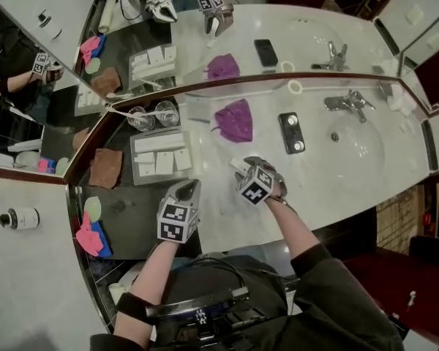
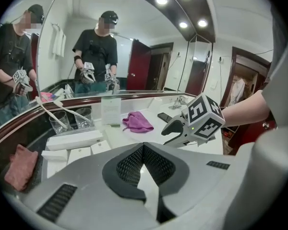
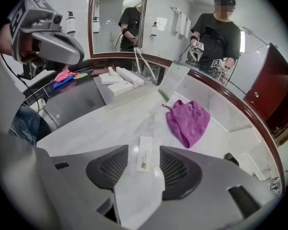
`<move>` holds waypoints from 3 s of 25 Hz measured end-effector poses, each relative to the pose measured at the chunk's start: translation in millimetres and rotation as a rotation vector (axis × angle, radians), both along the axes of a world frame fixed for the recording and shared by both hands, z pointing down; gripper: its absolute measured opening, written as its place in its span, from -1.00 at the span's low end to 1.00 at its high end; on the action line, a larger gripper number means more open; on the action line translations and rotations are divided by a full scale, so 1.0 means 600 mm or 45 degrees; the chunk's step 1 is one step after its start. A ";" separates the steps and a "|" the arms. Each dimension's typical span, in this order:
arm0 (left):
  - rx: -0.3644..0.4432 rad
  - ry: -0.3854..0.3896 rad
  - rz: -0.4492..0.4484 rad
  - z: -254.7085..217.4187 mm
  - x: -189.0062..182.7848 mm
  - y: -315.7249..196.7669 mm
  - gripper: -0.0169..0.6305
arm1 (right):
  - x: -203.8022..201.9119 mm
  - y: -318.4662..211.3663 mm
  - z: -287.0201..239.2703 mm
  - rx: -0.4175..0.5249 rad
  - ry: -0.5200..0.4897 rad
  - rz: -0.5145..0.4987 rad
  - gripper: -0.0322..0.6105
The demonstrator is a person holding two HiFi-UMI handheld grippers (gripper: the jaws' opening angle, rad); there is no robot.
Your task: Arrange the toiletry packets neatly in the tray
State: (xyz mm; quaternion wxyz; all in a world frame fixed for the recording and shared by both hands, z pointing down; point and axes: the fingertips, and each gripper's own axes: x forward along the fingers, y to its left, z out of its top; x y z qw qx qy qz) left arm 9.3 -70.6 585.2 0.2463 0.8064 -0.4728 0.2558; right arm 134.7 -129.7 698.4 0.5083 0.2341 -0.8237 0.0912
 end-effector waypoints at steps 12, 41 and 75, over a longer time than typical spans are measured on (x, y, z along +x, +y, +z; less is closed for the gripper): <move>-0.065 0.017 0.042 0.053 0.048 -0.031 -0.95 | -0.008 -0.008 0.082 -0.199 0.033 -0.102 -0.54; 0.095 0.050 -0.108 -0.059 -0.092 0.077 -0.95 | -0.154 0.110 -0.150 0.116 -0.221 -0.200 -0.53; 0.065 0.119 -0.292 -0.002 -0.319 0.006 -0.95 | -0.425 -0.028 -0.067 0.121 0.002 -0.422 -0.52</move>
